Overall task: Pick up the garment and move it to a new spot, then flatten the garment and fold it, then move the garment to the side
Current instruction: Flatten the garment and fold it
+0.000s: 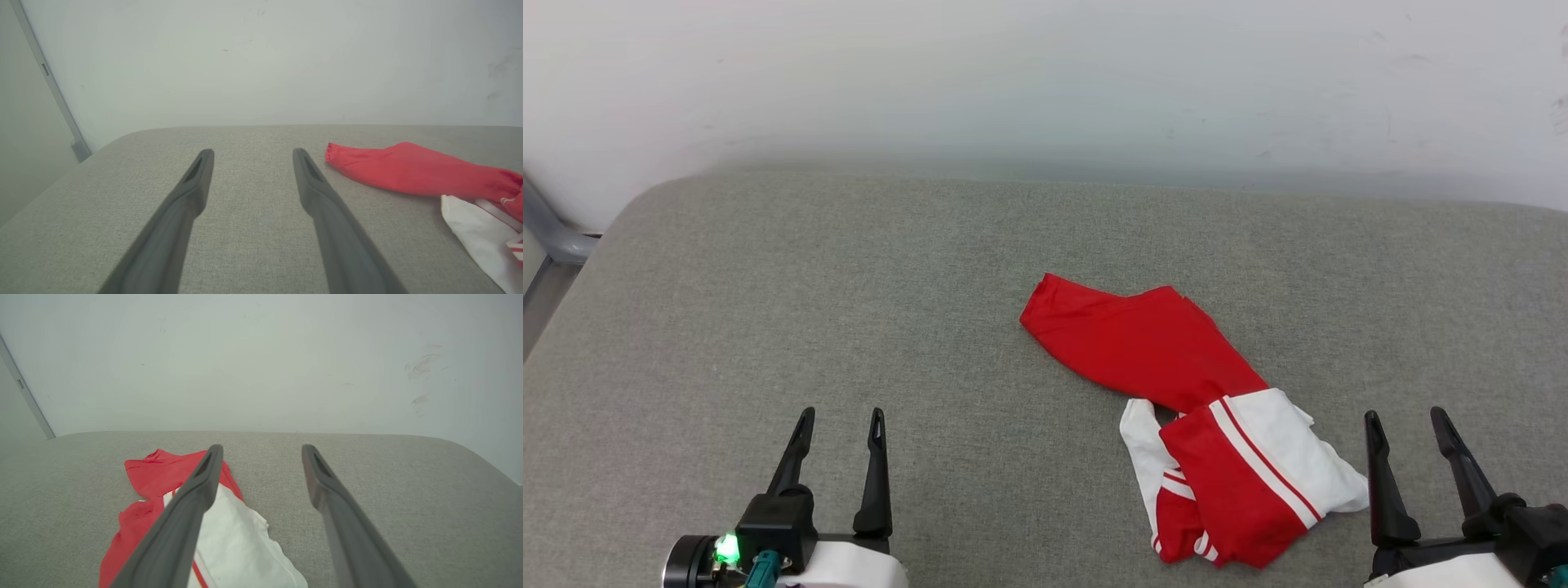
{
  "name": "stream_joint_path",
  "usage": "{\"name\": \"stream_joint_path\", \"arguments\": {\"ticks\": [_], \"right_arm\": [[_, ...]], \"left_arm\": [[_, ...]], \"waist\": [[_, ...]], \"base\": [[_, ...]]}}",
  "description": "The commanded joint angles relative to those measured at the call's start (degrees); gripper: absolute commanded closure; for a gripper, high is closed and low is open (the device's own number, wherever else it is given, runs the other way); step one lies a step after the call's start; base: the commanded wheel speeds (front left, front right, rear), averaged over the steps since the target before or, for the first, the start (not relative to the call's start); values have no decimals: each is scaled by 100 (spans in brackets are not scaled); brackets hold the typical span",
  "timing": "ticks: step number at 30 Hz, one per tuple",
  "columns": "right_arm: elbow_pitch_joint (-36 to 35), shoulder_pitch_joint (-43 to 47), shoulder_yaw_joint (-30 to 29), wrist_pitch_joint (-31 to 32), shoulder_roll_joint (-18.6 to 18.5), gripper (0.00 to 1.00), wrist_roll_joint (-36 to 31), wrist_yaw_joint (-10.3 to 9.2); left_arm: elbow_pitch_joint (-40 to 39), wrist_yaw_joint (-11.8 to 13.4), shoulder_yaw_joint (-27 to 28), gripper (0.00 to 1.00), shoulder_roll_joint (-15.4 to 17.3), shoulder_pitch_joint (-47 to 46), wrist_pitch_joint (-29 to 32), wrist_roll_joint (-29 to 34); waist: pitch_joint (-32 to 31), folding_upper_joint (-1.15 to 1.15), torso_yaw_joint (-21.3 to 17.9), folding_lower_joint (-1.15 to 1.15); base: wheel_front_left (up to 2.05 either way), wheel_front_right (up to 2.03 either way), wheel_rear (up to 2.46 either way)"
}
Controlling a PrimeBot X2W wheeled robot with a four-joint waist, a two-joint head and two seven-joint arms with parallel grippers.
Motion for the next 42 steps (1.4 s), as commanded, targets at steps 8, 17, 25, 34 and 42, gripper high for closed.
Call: {"name": "stream_joint_path", "arguments": {"ticks": [8,17,25,34,42], "right_arm": [[-16,39,17,-14,18,0,-9,-4],[-449,-713,-235,-13,16,0,-466,-5],[-307,-1690,-58,-14,-857,0,-359,-5],[205,-2567,1449,1213,-2600,0,1093,-6],[22,-2958,3060,3360,-4028,0,2779,-7]], "left_arm": [[72,-130,124,0,-93,74,-15,148],[121,-252,186,0,-165,-32,-15,220],[147,-299,180,0,-204,-111,-15,258],[131,-287,154,0,-256,-231,-15,283],[90,-269,107,0,-283,-387,-15,269]], "waist": [[-36,0,-10,0],[-2,0,2,0],[119,0,81,0],[324,0,143,0],[597,0,187,0]], "base": [[0,0,0],[0,0,0],[0,0,0],[0,0,0],[0,0,0]]}}
